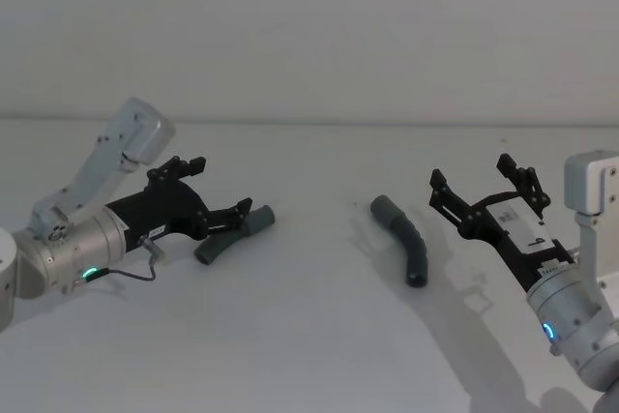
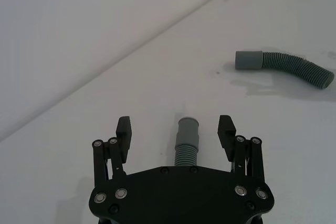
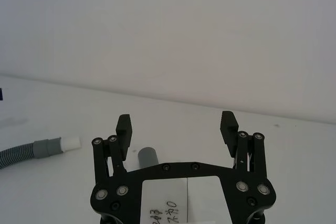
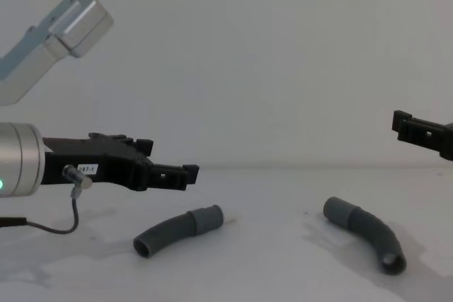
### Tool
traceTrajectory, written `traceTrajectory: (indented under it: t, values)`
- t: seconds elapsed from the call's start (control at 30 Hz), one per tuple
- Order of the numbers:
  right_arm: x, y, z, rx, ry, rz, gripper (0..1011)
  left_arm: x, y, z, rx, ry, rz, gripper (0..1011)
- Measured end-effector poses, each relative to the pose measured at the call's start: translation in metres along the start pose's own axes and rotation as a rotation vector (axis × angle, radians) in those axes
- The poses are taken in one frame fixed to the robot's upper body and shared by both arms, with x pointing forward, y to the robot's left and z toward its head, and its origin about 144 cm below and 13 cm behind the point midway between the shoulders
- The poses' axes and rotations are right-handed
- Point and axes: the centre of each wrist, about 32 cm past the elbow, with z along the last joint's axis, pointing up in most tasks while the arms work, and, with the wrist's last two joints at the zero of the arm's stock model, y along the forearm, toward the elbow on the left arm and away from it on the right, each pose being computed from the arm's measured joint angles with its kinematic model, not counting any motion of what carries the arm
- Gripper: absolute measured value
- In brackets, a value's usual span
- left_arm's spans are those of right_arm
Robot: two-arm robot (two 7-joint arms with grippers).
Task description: Use both hands to pick up one end of the pipe from the table, align the ends, and insert them.
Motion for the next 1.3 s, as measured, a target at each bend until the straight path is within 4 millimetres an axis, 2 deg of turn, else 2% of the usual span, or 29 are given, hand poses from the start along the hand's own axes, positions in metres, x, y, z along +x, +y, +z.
traceTrajectory:
  t: [0.8,1.3]
  values:
    - [0.000,0.000,0.000,0.000,0.000,0.000,1001,0.007,-0.024,0.013,0.138,-0.034,-0.020,1001]
    - [0.000,0.000,0.000,0.000,0.000,0.000,1001,0.010,-0.041,0.013,0.201,-0.024,-0.036,1001]
